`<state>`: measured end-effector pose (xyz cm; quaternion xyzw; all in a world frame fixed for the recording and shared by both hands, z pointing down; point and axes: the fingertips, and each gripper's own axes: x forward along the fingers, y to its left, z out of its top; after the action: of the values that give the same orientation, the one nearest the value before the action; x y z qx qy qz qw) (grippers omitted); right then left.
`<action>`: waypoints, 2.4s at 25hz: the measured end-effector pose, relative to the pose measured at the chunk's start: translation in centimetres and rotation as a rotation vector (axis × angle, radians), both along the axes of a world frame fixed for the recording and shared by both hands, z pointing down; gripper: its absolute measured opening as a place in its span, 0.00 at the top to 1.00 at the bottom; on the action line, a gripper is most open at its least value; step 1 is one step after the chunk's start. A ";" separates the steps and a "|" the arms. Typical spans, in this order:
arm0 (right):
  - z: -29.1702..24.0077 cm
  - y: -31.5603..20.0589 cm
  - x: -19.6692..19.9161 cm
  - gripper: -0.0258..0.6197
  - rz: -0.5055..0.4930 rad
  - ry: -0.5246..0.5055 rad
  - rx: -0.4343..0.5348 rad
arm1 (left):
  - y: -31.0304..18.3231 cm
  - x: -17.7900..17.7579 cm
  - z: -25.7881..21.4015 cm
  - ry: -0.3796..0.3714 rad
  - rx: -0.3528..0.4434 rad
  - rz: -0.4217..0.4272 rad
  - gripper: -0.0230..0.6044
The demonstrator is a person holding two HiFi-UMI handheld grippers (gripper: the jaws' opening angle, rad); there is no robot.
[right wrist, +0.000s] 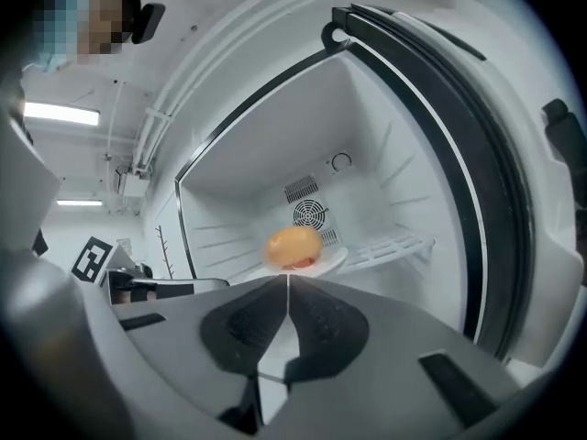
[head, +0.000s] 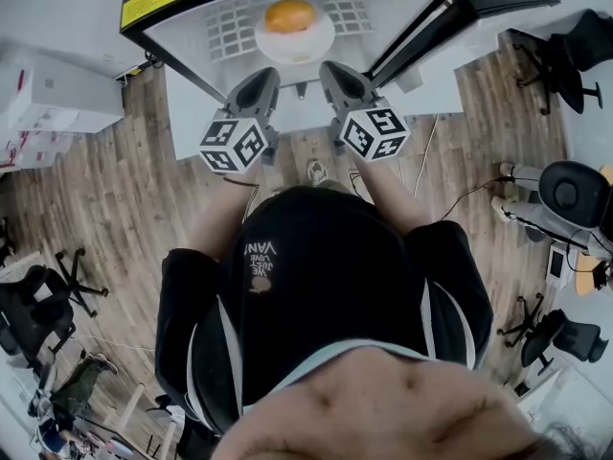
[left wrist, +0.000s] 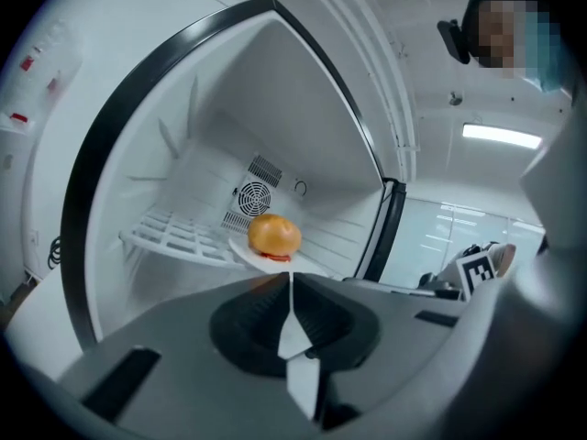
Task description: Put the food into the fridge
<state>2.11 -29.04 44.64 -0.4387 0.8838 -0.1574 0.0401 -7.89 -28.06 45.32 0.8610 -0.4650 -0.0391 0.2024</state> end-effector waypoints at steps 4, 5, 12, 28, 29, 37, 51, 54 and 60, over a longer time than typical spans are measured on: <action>-0.1 0.0 -0.4 0.94 -0.005 0.053 0.028 | -0.1 0.6 0.2 -0.046 0.012 0.016 0.93; 0.0 -0.1 -0.5 0.94 -0.007 0.059 0.030 | -0.2 0.8 0.2 -0.052 0.010 0.021 0.93; 0.4 -0.6 -1.0 0.94 -0.022 0.069 0.015 | -0.8 1.1 0.4 -0.051 -0.004 0.014 0.93; 0.3 -2.6 -1.3 0.94 -0.025 0.057 0.006 | -2.6 0.8 0.5 -0.033 -0.018 -0.015 0.93; 0.3 -2.7 -1.3 0.94 -0.025 0.056 0.005 | -2.8 0.8 0.5 -0.032 -0.019 -0.017 0.93; 0.2 -3.9 -1.5 0.94 -0.034 0.050 0.006 | -3.9 0.6 0.5 -0.033 -0.023 -0.031 0.93; -0.1 -5.8 -2.0 0.94 -0.063 0.055 0.014 | -5.6 0.7 0.6 -0.019 -0.033 -0.044 0.93; -0.1 -6.0 -2.1 0.94 -0.065 0.055 0.014 | -5.8 0.6 0.6 -0.018 -0.034 -0.046 0.93; -0.1 -6.5 -2.1 0.94 -0.068 0.056 0.018 | -6.3 0.6 0.6 -0.020 -0.033 -0.051 0.93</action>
<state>-0.01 -35.53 44.57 -0.4121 0.9004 -0.1386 0.0140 -7.30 -34.32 45.92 0.8459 -0.4892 -0.0280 0.2108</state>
